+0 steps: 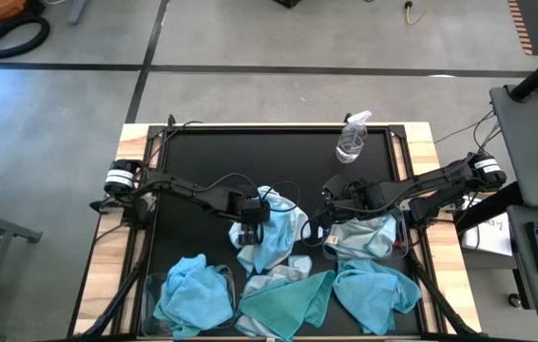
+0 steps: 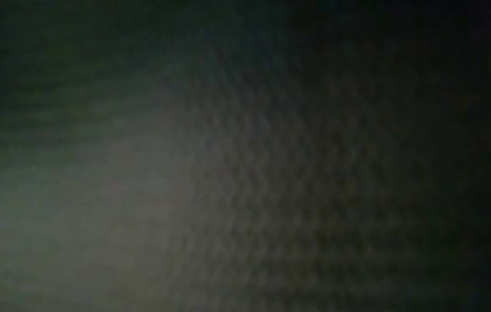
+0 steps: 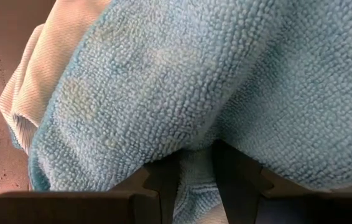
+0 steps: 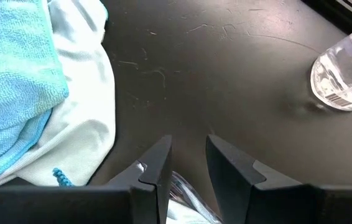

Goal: Sort microfiber towel by color & place in baskets
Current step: Put the blue towel into the bottom transparent bin

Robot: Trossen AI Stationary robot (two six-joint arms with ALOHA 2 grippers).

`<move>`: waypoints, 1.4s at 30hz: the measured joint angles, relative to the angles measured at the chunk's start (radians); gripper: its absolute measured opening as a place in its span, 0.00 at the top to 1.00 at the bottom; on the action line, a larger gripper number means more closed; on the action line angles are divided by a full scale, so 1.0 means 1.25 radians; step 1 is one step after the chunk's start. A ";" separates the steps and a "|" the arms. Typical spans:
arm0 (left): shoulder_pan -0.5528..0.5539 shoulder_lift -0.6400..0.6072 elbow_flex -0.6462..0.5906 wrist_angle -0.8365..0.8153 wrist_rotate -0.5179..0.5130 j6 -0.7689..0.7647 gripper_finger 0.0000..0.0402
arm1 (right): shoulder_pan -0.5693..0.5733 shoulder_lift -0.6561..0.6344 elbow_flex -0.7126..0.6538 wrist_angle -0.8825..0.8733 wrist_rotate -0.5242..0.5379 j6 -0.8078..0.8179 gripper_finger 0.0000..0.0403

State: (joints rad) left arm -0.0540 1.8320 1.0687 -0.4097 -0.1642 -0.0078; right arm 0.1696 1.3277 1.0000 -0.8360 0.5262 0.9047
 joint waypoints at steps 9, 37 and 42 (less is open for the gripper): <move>0.005 0.000 -0.001 -0.002 0.050 -0.013 0.97 | 0.000 0.000 0.000 0.004 0.000 0.000 0.77; 0.001 -0.139 0.259 -0.420 0.063 -0.046 1.00 | 0.000 0.000 -0.012 0.010 0.020 0.000 0.77; -0.008 -0.145 0.388 -0.581 0.062 -0.065 1.00 | 0.000 0.000 -0.021 0.011 0.020 0.001 0.77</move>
State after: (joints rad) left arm -0.0645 1.6505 1.5537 -1.1356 -0.0867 -0.0887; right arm 0.1696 1.3277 0.9735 -0.8224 0.5507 0.9065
